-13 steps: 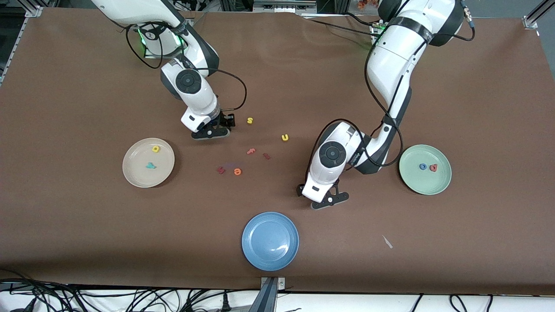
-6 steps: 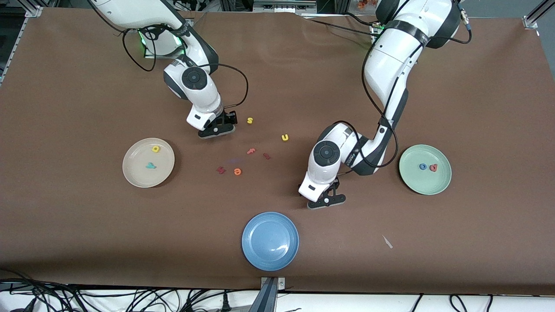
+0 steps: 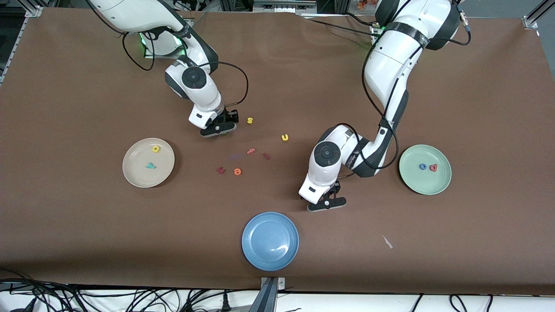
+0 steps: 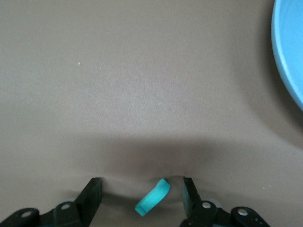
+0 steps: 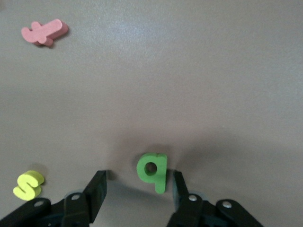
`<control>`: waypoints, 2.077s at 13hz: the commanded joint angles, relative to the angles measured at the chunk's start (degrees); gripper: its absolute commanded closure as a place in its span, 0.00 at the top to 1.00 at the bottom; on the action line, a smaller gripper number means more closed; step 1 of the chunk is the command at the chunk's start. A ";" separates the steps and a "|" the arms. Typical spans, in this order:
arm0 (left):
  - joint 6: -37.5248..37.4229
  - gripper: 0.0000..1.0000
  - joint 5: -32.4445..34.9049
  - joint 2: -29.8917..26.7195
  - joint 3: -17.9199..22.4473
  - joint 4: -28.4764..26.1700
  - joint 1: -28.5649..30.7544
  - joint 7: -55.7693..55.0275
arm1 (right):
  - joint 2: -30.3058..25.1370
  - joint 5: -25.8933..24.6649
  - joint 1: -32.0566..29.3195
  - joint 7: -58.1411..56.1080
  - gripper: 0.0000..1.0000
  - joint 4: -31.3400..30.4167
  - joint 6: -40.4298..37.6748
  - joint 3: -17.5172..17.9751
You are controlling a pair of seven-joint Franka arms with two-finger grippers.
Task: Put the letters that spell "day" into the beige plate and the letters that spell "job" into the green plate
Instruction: 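Grasp the cyan stick with the left gripper while the right gripper grasps the green q, then drop the cyan stick on the green plate while the right gripper drops the green q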
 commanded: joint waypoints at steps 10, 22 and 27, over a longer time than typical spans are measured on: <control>-0.29 0.00 1.58 1.31 0.24 1.60 -0.43 0.04 | -0.96 -1.10 -0.31 -0.59 0.24 -0.72 1.08 -0.36; -40.51 0.00 -6.07 -14.78 -8.46 0.98 24.07 31.63 | -11.16 -1.10 -16.81 -27.88 0.24 -0.55 -10.08 -0.27; -39.51 0.00 -5.98 -14.34 -8.46 -7.96 34.10 45.29 | -10.81 2.13 -21.41 -42.86 0.24 0.42 -10.17 -4.40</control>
